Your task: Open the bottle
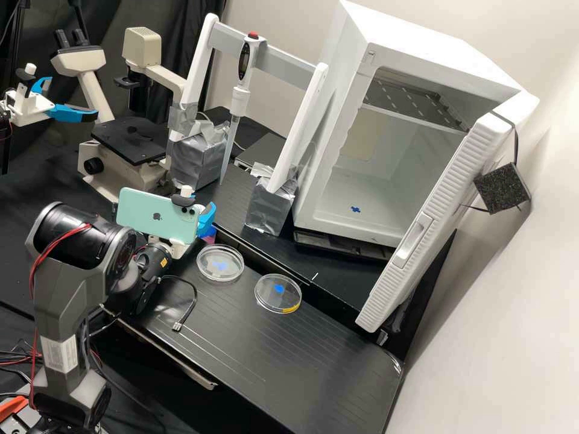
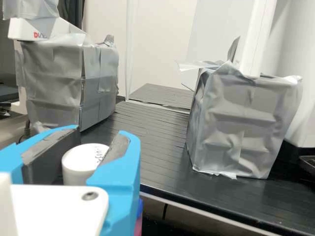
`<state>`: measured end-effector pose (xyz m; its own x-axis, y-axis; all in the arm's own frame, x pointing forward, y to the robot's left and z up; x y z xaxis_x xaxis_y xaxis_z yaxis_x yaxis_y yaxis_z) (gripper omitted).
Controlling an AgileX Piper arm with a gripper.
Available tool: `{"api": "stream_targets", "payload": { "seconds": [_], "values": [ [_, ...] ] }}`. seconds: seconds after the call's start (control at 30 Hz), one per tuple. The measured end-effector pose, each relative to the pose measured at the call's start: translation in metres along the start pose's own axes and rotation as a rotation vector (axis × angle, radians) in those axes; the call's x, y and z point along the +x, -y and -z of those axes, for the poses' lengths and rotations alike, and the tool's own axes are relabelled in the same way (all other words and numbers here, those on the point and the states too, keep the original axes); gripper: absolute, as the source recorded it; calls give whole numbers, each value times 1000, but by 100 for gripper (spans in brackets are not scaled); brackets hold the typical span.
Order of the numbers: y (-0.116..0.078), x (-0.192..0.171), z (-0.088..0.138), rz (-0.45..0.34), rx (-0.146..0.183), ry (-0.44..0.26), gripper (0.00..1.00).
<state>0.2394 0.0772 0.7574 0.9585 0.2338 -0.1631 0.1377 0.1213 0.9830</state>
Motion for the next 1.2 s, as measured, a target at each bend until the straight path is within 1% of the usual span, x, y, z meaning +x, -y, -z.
{"api": "stream_targets", "payload": {
  "seconds": [0.3,0.57,0.9,1.07,1.2],
  "values": [
    [-1,0,1,-4,0,-4,0],
    [-12,-2,9,-45,2,-38,0],
    [-20,-6,18,-75,5,-74,0],
    [-18,-19,17,-70,1,-77,0],
    [-14,-38,13,-59,2,-83,0]
  ]
}}
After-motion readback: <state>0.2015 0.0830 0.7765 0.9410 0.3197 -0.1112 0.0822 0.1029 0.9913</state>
